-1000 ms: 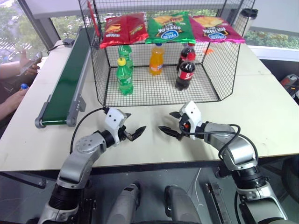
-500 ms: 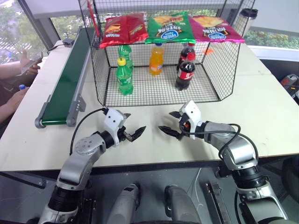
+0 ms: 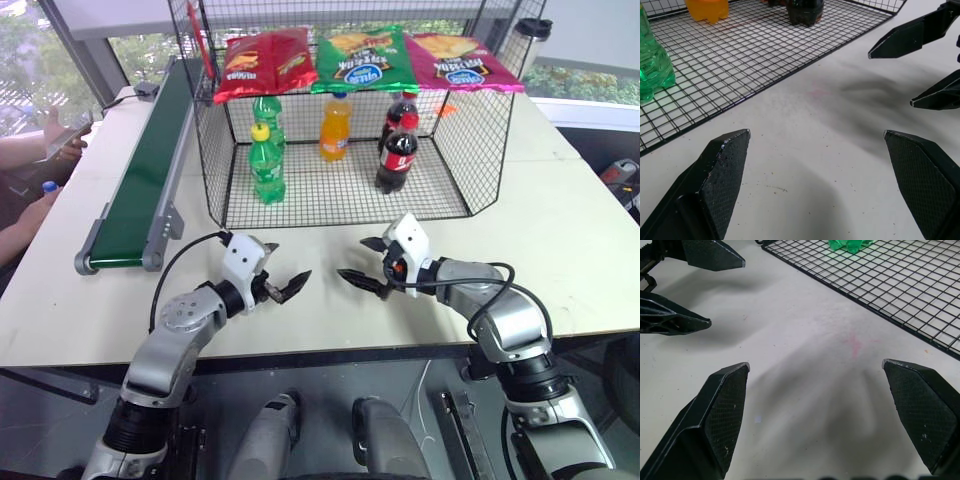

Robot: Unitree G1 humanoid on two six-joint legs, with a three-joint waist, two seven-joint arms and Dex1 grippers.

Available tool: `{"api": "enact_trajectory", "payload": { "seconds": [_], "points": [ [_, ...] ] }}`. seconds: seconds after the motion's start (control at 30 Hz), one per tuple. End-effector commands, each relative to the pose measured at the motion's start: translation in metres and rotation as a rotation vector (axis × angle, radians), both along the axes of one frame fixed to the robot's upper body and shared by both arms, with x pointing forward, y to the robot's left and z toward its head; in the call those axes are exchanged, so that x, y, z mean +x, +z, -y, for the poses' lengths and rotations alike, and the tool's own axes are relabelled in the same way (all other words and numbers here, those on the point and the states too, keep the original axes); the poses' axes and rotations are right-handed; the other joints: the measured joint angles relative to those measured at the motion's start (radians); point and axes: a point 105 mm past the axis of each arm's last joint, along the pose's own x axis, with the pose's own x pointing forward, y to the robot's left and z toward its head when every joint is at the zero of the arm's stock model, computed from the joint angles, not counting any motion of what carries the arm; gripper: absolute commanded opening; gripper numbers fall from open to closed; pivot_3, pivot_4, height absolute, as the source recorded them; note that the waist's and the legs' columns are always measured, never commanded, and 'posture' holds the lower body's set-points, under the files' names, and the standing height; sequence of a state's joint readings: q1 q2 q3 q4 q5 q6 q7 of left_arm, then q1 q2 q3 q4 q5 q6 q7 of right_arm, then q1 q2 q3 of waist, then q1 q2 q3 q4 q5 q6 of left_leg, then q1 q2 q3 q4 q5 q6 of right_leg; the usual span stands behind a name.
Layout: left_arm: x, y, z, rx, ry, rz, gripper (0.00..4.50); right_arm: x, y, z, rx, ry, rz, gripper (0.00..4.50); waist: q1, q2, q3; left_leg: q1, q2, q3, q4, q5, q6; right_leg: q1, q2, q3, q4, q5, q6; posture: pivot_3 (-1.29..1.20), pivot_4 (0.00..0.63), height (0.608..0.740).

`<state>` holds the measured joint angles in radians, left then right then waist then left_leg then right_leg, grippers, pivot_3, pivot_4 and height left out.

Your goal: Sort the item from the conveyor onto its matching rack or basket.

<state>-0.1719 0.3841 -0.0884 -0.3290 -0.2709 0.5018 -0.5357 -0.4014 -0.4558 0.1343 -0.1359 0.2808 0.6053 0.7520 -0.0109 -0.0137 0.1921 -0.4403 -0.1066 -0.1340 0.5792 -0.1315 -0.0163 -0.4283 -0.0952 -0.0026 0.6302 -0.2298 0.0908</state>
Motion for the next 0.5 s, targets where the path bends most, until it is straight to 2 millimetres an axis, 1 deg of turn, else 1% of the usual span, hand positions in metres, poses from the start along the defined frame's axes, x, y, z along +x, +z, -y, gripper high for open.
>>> {"api": "enact_trajectory", "payload": {
  "seconds": [0.03,0.37,0.5],
  "points": [
    [-0.0014,0.0113,0.0031,0.000,-0.013,0.047,4.50,-0.0021,0.0171,-0.0056,0.014,0.032,0.059,4.41,0.000,0.000,0.000,0.000,0.000,0.000,0.000,0.000,0.000,0.000,0.000,0.000,0.000,0.000,0.000,0.00,0.150,0.739],
    [-0.0002,0.0112,0.0039,0.002,-0.016,0.048,4.50,-0.0010,0.0185,-0.0047,0.014,0.025,0.066,4.41,0.000,0.000,0.000,0.000,0.000,0.000,0.000,0.000,0.000,0.000,0.000,0.000,0.000,0.000,0.000,0.00,0.150,0.739],
    [0.0004,0.0135,0.0009,0.015,-0.005,0.064,4.50,-0.0015,0.0189,-0.0036,0.013,0.026,0.067,4.41,0.000,0.000,0.000,0.000,0.000,0.000,0.000,0.000,0.000,0.000,0.000,0.000,0.000,0.000,0.000,0.00,0.150,0.739]
  ]
}}
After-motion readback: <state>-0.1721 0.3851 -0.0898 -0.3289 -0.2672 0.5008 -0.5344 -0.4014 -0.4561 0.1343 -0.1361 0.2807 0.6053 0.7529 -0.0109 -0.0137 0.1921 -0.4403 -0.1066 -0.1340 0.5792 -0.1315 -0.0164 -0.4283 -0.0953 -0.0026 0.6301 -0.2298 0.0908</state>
